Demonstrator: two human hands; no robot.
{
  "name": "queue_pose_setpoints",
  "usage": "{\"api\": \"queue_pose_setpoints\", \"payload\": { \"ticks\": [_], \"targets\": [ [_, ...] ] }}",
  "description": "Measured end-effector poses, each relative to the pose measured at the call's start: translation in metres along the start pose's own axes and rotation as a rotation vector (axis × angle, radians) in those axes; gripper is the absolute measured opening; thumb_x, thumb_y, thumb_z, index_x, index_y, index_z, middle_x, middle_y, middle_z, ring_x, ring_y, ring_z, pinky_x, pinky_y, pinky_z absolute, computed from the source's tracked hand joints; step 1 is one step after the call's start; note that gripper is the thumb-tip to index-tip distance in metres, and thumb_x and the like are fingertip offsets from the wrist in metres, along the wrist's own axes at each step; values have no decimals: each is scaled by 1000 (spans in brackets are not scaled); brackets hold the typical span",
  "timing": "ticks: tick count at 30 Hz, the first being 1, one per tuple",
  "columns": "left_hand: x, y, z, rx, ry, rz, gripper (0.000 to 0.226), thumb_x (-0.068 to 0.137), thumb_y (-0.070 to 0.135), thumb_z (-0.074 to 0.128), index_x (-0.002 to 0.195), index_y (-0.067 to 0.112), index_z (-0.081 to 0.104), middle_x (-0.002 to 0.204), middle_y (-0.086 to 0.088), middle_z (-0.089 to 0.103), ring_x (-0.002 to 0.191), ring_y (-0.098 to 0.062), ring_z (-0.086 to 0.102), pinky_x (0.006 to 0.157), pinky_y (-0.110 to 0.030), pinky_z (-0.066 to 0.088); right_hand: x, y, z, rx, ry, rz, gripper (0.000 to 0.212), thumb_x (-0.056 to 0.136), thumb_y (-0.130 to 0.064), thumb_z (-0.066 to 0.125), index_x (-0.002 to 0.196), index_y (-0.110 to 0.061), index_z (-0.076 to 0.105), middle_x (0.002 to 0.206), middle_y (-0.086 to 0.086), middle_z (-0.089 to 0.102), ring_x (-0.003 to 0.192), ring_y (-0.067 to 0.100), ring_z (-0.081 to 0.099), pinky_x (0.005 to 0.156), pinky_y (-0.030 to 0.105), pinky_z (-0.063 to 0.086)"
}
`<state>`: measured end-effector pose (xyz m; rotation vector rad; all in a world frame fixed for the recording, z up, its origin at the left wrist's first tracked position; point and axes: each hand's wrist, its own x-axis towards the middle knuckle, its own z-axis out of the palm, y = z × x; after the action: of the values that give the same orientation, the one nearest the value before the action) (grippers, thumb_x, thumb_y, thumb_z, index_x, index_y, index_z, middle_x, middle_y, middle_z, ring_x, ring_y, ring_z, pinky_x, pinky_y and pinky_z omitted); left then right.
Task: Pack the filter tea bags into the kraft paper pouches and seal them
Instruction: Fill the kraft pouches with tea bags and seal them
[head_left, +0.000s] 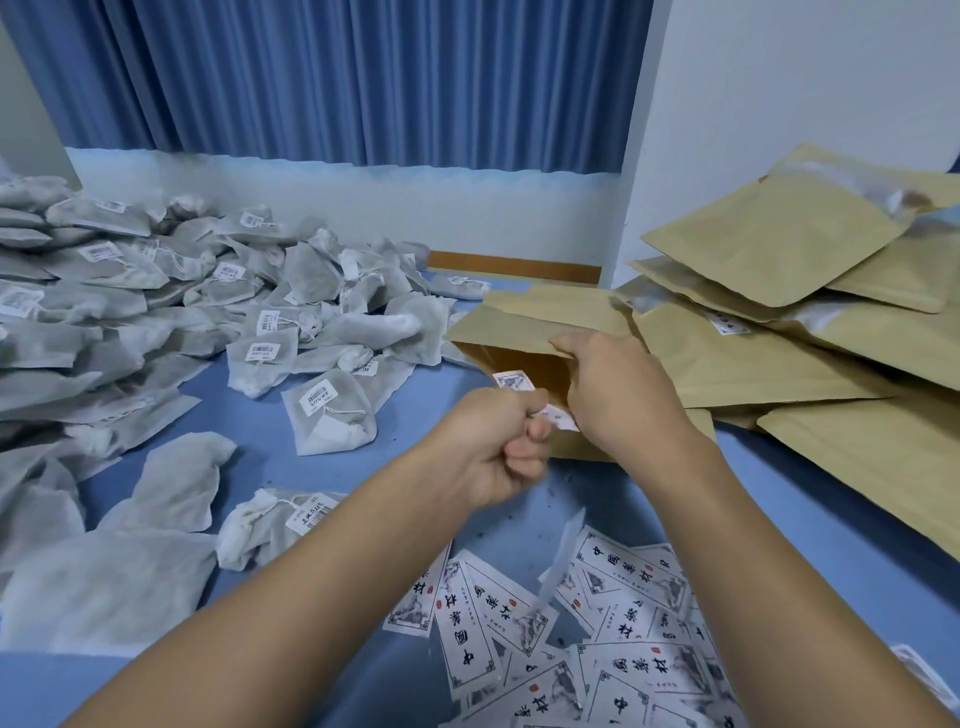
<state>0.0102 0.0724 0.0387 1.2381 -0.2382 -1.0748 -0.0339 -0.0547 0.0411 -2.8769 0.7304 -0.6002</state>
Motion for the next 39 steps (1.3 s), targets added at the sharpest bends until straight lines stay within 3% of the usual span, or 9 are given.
{"api": "queue_pose_setpoints", "payload": {
  "ticks": [5, 10, 17, 21, 25, 27, 31, 35, 39],
  "targets": [
    [18, 16, 15, -314, 83, -12, 31, 106, 0, 24, 101, -7, 53, 61, -15, 64, 40, -12, 60, 35, -13, 43, -2, 5, -6, -55, -21, 6, 18, 85, -18, 54, 100, -26, 61, 91, 7, 63, 79, 33, 53, 65, 31, 40],
    [47, 21, 14, -520, 209, 183, 49, 95, -18, 27, 132, -6, 57, 112, -22, 64, 100, -33, 63, 93, -41, 57, -2, 3, -10, -77, 4, 11, 34, 83, -4, 47, 104, -26, 65, 72, 0, 44, 74, 31, 43, 64, 32, 37],
    [45, 13, 0, 270, 62, 104, 20, 101, 8, 56, 82, 6, 61, 53, 1, 60, 42, -6, 59, 41, -15, 49, -1, -1, -8, -100, 52, 32, 26, 82, -7, 49, 99, -21, 61, 74, 3, 49, 71, 30, 42, 62, 32, 36],
    [28, -3, -14, 388, 158, 587, 14, 97, 3, 56, 99, 2, 69, 77, -11, 72, 61, -16, 67, 48, -24, 52, -1, -3, -6, -100, 29, 39, 30, 84, -8, 49, 105, -24, 64, 74, 2, 47, 71, 29, 44, 64, 33, 37],
    [17, -1, -68, 605, 823, 1267, 17, 89, 14, 54, 95, 12, 70, 81, -4, 68, 76, -22, 65, 67, -37, 51, 4, -1, -8, -100, 58, 88, 41, 83, -3, 48, 115, -23, 64, 70, 2, 43, 71, 30, 46, 63, 34, 38],
    [27, 6, -104, 935, 1118, 968, 23, 88, 23, 58, 109, 17, 65, 122, -7, 59, 118, -27, 53, 97, -47, 43, 5, -2, -8, -90, 65, 99, 43, 82, -2, 48, 116, -23, 64, 74, 4, 48, 74, 32, 47, 63, 33, 38],
    [42, -1, -142, 1325, 915, 104, 38, 90, 21, 57, 127, 19, 50, 142, -15, 42, 132, -39, 37, 104, -49, 38, 2, -6, -4, -93, 74, 108, 40, 82, 0, 48, 111, -21, 66, 68, 0, 44, 71, 29, 47, 59, 33, 37],
    [38, -11, -129, 1040, 815, 620, 42, 83, -5, 49, 117, 16, 62, 119, -7, 66, 114, -30, 58, 91, -35, 47, 1, -8, 0, -104, 74, 85, 42, 80, 0, 48, 110, -23, 66, 67, -2, 41, 71, 28, 45, 60, 32, 35],
    [19, -16, -88, 730, 656, 1558, 49, 91, -14, 43, 137, 0, 51, 141, -5, 53, 136, -25, 46, 113, -39, 36, 1, -9, 2, -102, 71, 96, 39, 82, -1, 48, 110, -23, 64, 73, 3, 47, 72, 30, 45, 61, 33, 36]
  ]
}}
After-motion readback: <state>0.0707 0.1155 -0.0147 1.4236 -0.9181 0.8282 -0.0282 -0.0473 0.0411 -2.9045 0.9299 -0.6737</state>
